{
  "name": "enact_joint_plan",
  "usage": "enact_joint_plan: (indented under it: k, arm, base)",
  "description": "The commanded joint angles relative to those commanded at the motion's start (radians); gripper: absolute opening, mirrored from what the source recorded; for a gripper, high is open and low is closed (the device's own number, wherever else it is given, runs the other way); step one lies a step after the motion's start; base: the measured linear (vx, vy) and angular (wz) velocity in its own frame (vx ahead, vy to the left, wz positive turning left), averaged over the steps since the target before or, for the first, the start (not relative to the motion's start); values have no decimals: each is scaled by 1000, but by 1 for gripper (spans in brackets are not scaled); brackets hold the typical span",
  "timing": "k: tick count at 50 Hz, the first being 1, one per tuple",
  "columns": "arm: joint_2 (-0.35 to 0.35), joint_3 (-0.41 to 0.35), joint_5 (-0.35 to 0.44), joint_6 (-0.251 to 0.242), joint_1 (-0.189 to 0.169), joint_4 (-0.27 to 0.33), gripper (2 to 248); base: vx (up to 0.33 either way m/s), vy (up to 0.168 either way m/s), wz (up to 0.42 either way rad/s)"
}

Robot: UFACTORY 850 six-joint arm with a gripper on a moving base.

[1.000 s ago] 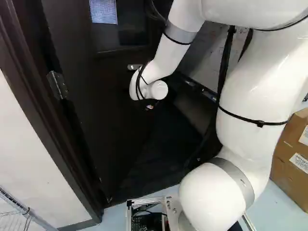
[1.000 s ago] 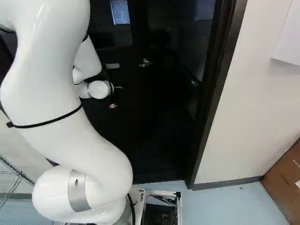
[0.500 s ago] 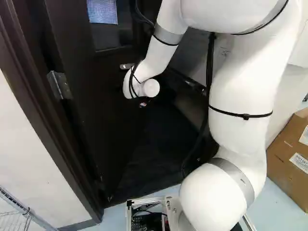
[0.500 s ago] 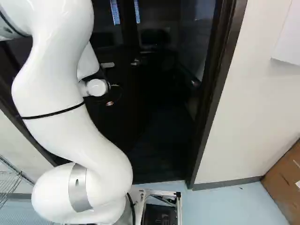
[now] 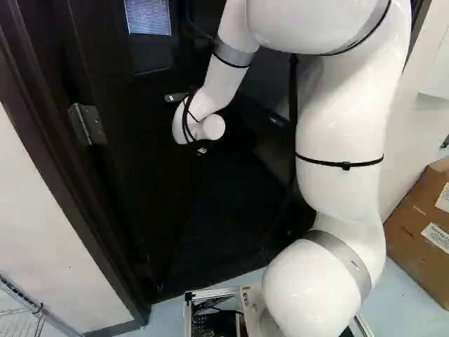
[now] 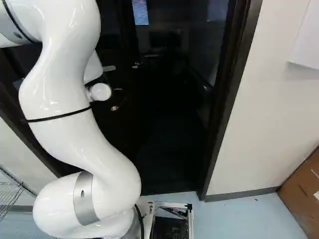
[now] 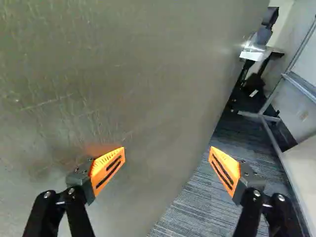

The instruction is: Open the door and move inside

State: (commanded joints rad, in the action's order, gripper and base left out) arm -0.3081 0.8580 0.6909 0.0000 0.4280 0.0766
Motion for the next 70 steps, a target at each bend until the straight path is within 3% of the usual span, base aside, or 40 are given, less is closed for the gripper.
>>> enact_joint_plan:
  k: [70]
  arm:
    - [-200, 248, 0, 0, 105, 244, 247]
  base:
    - [0, 0, 0]
